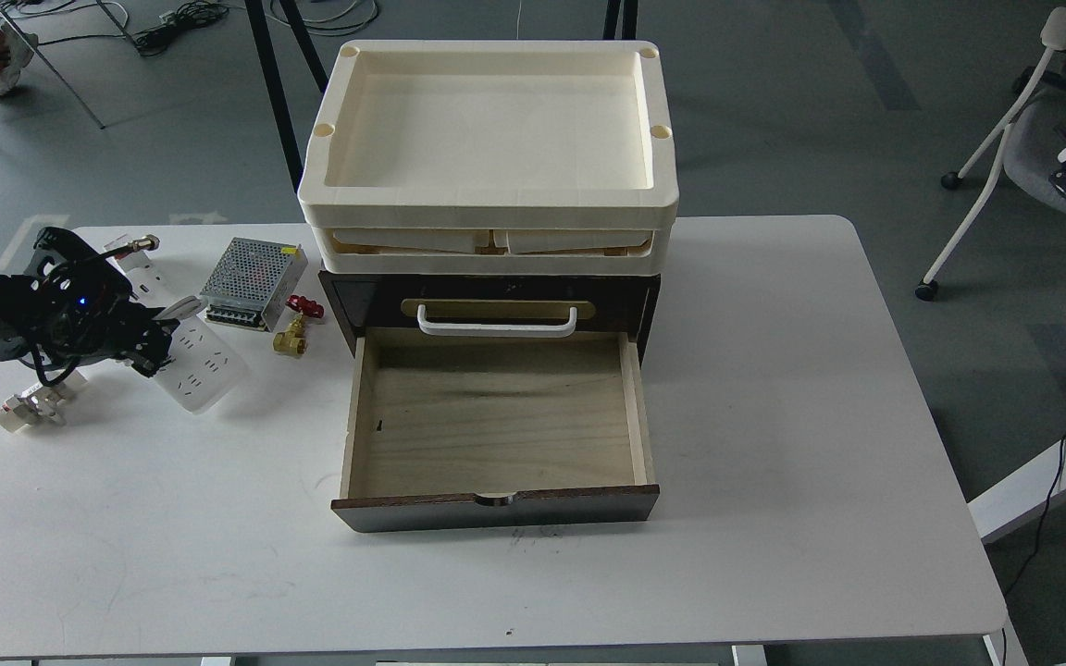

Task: Put charging cable into cabinet
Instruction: 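Carry the charger with the left gripper over the open drawer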

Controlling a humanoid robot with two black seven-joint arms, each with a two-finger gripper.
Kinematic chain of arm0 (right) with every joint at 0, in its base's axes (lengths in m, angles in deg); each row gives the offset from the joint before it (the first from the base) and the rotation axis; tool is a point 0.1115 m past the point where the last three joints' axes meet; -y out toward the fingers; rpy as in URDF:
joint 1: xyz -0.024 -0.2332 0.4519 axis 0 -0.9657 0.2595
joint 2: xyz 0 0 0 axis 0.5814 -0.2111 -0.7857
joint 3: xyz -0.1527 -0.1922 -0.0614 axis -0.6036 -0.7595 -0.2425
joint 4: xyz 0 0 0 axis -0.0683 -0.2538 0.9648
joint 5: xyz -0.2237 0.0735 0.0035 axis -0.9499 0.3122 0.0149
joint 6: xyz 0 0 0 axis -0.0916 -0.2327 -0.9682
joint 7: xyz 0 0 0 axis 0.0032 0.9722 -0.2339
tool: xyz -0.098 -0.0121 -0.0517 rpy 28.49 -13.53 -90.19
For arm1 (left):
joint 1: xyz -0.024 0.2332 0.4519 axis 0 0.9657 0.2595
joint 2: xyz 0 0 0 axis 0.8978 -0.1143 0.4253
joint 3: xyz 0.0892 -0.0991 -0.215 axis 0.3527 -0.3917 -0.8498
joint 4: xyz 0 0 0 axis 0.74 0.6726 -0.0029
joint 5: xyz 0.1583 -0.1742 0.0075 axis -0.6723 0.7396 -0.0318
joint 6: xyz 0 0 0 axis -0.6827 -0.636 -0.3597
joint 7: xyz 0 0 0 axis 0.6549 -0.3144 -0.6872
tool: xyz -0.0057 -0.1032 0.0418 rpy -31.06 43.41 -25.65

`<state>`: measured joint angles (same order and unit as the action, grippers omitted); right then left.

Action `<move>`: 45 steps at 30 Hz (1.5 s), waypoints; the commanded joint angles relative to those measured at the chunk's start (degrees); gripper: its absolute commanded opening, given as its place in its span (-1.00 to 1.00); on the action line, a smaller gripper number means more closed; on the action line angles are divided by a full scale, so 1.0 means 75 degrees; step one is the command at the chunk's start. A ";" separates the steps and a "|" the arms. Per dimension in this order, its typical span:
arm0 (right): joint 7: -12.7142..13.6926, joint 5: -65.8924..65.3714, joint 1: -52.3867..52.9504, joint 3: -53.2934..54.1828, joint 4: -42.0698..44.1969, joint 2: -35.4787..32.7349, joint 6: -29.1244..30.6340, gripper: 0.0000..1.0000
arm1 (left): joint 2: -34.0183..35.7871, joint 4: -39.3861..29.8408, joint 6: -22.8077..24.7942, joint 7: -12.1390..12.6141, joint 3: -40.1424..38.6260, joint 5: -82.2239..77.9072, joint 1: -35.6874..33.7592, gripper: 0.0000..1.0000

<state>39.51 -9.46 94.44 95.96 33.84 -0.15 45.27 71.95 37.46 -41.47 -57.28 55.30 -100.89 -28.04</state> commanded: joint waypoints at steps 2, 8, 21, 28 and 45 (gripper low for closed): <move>-0.0001 0.0000 -0.0012 0.0011 0.0000 -0.0002 0.0001 0.99 | 0.0430 -0.0064 0.0042 0.0001 0.0005 -0.0026 -0.0359 -1.00; -0.0001 0.0000 -0.0023 0.0058 0.0000 -0.0002 0.0001 0.99 | 0.1812 -0.1432 0.0814 0.0001 -0.0136 0.0160 -0.0522 -1.00; -0.0200 0.0000 -0.0082 0.0234 0.0035 -0.0002 0.0001 0.99 | 0.6699 -0.8123 0.2151 0.0001 -0.0136 0.2702 -0.0570 -1.00; -0.0200 0.0000 -0.0141 0.0246 0.0105 0.0021 0.0001 0.99 | 0.7347 -1.0268 0.3158 0.0001 -0.0124 0.5583 -0.0558 -1.00; -0.0200 0.0000 -0.0304 0.0246 0.0129 -0.0002 0.0001 0.99 | 0.2543 -0.9534 0.2445 0.0001 -0.0136 0.9091 -0.0277 -1.00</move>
<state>38.00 -9.46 92.58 97.81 34.81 -0.17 45.28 96.13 -36.52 -22.04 -57.26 54.28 -33.24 -30.36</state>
